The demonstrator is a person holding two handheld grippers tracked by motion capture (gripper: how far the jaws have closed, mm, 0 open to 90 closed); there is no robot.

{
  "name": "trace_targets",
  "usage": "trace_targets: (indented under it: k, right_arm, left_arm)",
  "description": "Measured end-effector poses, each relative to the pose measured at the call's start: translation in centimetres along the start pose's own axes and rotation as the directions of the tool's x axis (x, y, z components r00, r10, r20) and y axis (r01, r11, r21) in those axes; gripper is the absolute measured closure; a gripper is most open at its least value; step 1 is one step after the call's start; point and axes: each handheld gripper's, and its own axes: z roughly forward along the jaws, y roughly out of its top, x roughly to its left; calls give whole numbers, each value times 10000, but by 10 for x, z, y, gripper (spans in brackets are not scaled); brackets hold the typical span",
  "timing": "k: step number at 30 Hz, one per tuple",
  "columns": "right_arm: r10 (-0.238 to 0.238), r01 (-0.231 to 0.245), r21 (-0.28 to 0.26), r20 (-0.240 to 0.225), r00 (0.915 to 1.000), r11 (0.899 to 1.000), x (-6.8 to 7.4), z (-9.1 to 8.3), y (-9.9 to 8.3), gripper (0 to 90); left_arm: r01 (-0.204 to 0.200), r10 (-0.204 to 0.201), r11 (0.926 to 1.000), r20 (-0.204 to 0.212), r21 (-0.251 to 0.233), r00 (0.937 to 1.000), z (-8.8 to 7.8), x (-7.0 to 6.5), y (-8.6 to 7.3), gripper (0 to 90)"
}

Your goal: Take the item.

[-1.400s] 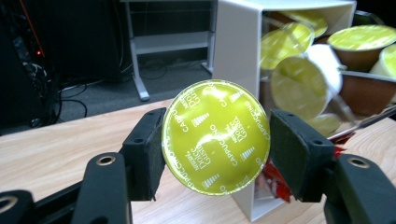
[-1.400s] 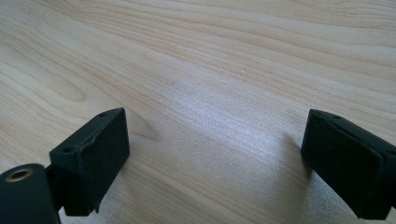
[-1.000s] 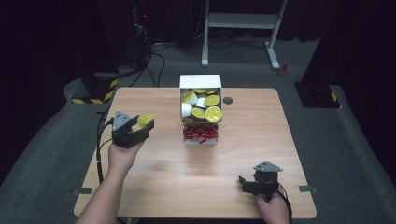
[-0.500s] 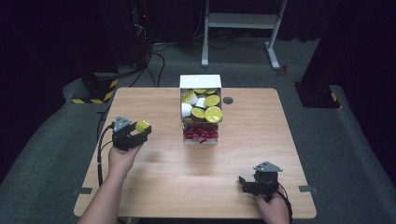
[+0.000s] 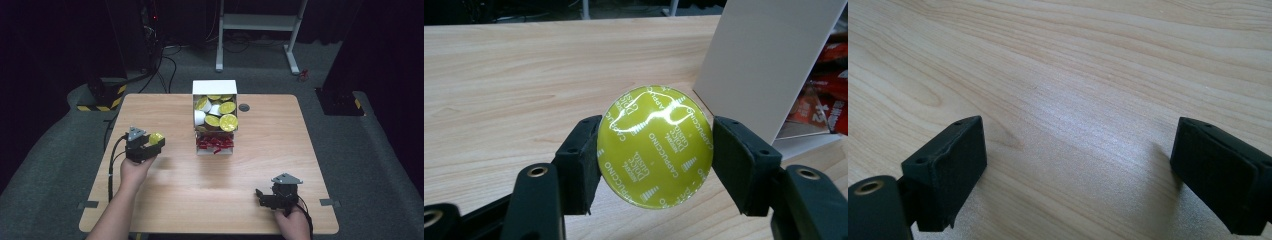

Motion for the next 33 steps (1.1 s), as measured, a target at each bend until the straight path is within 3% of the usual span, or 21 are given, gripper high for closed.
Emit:
trace_targets:
  k: [10,13,27,33]
  right_arm:
    - [-5,5,3,1,10000,10000,0,0,0,78]
    - [-3,3,4,2,10000,10000,0,0,0,79]
    - [-6,6,2,3,10000,10000,0,0,0,78]
    - [-8,8,3,4,10000,10000,0,0,0,79]
  left_arm:
    - [147,-149,9986,25,504,9999,14,-1,-11,397]
    - [-4,0,9974,47,718,10000,18,-2,-13,397]
    - [136,-145,9916,67,1287,9999,37,-7,-24,397]
    - [8,-13,9894,28,1449,10000,41,-8,-27,397]
